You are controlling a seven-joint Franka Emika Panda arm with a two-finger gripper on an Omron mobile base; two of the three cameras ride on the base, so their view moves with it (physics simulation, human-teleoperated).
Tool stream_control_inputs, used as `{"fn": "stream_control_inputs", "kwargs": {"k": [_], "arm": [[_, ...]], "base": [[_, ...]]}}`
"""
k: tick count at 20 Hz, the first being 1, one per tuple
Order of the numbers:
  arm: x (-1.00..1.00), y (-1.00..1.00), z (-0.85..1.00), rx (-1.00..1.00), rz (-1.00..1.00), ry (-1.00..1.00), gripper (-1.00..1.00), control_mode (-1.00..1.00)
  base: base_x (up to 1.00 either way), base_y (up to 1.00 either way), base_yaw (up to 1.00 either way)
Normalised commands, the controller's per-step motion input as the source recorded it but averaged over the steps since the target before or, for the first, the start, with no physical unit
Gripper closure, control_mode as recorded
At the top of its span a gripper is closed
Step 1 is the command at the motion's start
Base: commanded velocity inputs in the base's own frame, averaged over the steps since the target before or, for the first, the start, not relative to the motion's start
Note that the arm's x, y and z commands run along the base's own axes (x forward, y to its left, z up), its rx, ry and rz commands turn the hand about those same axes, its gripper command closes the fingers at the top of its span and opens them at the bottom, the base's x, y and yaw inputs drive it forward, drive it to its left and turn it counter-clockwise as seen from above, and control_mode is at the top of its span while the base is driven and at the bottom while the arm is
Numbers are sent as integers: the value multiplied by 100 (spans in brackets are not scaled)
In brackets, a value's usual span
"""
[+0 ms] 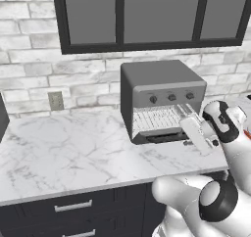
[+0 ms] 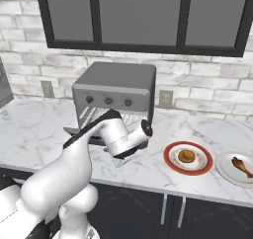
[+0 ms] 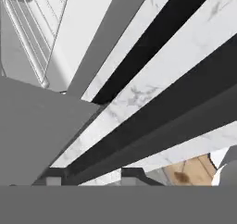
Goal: Open the toaster oven door. Place the bread on the top rack in the toaster oven and place the chicken drumstick on the bottom rack.
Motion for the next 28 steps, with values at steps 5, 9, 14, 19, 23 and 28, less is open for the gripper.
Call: {"fn": "stream_control_inputs", "kwargs": {"k": [5,9,14,19,23,28], "arm": [[-41,0,-49,-33,31,39,-100,-100],[-2,0,100,-1,24,-7,-100,-100],[51,3,89,0,12,-3,-100,-100],[83,25,-8,3,12,-6,-100,-100],[33,0,-100,3,6,1,-100,-100],[-26,8,-98,9,-1,-1,-100,-100]], "base": [[0,0,0],[0,0,0],[0,0,0],[0,0,0],[0,0,0],[0,0,0]]}}
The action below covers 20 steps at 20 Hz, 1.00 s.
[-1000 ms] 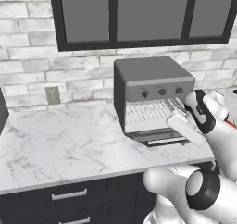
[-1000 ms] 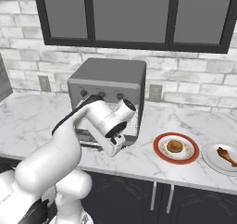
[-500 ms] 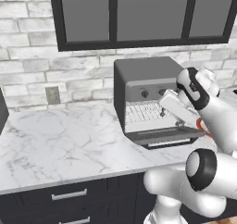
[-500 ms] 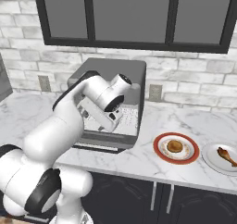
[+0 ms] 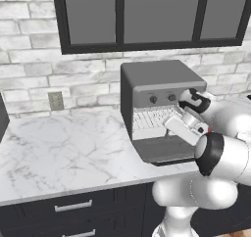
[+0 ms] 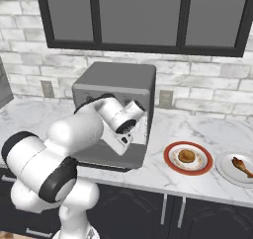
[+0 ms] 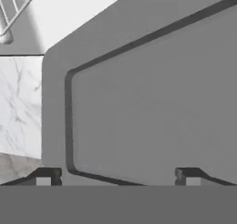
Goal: Open the toaster oven door. Place the bread on the top rack in the toaster oven and place the chicken drumstick on the bottom rack.
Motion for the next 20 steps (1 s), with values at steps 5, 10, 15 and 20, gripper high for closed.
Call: {"fn": "stream_control_inputs", "kwargs": {"k": [5,10,15,20], "arm": [[-60,11,-55,9,-9,-2,-100,-100],[8,2,76,13,-14,-6,-100,-100],[24,1,26,16,-29,0,-100,-100],[33,-1,12,39,-31,0,-100,-100]], "base": [[0,0,0],[0,0,0],[0,0,0],[0,0,0]]}}
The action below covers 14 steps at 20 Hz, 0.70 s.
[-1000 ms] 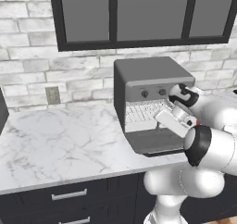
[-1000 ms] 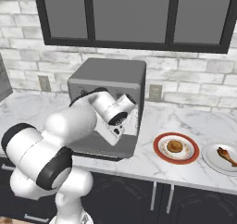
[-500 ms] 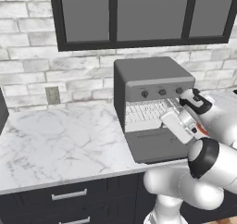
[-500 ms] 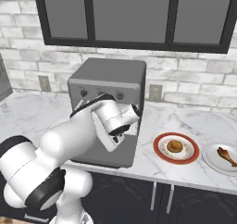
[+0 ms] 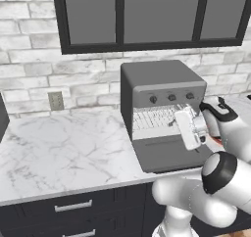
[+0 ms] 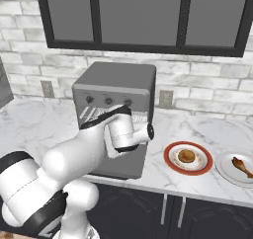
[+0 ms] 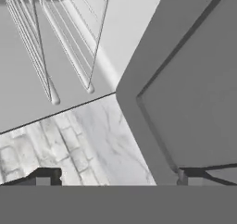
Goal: Open the toaster oven door. Place the bread on the top rack in the toaster oven and place the chicken drumstick on the bottom rack.
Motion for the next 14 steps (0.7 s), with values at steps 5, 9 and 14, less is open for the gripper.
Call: {"fn": "stream_control_inputs", "kwargs": {"k": [5,9,14], "arm": [[53,-2,53,35,-35,5,-100,-100],[54,-1,-18,10,-27,8,-100,-100],[41,-10,-28,6,-17,4,-100,-100]], "base": [[0,0,0],[0,0,0],[0,0,0]]}}
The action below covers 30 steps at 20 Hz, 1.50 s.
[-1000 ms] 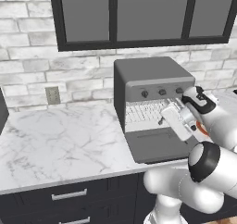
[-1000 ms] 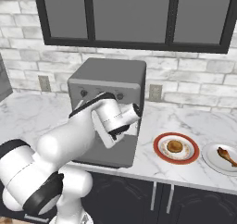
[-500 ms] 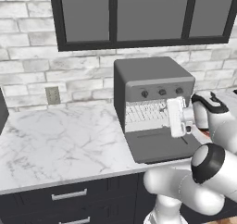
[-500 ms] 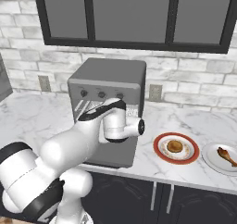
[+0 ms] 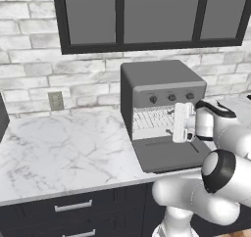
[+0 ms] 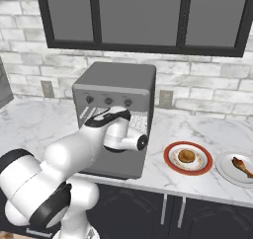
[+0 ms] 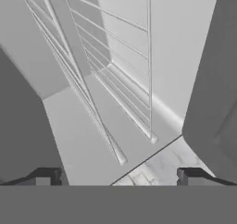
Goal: Open the toaster oven door. Place the bread on the top rack in the toaster oven and place the chicken drumstick on the bottom rack.
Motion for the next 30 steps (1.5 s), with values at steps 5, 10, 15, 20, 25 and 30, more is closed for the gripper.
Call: {"fn": "stream_control_inputs", "kwargs": {"k": [5,10,15,20,25,30], "arm": [[40,-16,-17,12,-18,13,-100,-100],[28,-34,-21,21,-12,20,-100,-100],[5,-56,-7,36,-12,18,-100,-100],[47,-39,19,31,-13,4,-100,-100],[39,0,-35,22,-4,5,-100,-100],[18,0,-25,20,0,-1,-100,-100]], "base": [[0,0,0],[0,0,0],[0,0,0],[0,0,0],[0,0,0],[0,0,0]]}}
